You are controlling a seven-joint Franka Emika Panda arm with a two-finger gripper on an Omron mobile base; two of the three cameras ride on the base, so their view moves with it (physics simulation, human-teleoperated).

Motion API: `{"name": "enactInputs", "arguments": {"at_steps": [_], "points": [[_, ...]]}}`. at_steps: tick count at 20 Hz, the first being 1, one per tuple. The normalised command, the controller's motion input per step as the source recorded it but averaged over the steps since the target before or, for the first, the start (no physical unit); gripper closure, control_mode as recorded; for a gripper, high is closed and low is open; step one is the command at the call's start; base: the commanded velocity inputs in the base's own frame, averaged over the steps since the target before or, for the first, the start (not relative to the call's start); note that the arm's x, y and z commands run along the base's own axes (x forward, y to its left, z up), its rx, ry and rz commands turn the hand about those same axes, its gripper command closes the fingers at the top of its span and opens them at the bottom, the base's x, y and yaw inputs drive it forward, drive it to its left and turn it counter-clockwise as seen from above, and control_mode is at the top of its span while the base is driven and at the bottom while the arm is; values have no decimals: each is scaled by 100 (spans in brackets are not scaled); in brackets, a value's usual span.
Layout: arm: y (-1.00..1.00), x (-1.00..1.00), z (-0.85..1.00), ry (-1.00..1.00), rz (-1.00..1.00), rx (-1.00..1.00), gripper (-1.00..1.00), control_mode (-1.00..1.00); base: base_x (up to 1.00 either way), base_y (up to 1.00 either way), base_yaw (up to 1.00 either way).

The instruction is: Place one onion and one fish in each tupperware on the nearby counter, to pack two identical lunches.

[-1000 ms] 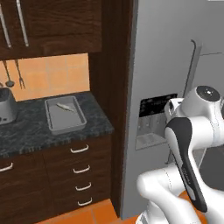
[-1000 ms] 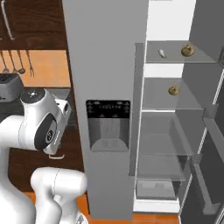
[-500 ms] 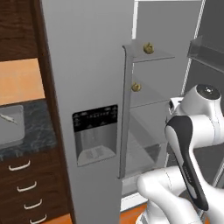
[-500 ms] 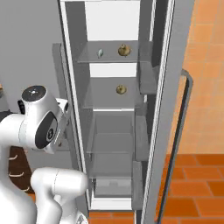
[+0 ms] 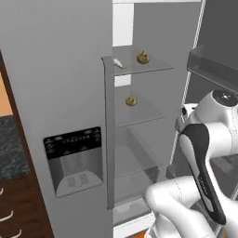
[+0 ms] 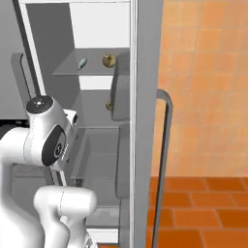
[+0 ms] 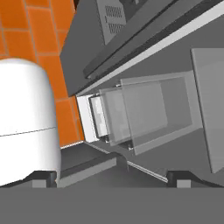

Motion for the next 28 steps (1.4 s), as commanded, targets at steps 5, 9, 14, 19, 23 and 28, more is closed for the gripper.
{"name": "enactInputs", "arguments": {"at_steps": [5, 9, 14, 19, 23, 28], "points": [[0, 0, 0, 0, 0, 0, -100, 100, 100, 0, 4], [-9, 0, -6, -2, 0, 0, -100, -100, 30, -16, 0], [-16, 9, -26, -20, -10, 0, -100, -100, 0, 0, 0], [4, 51, -23, -7, -48, 7, -100, -100, 0, 0, 0], [2, 55, 0, -5, -38, 22, -100, -100, 0, 0, 0], [0, 58, 0, -18, -34, 39, -100, -100, 0, 0, 0]]}}
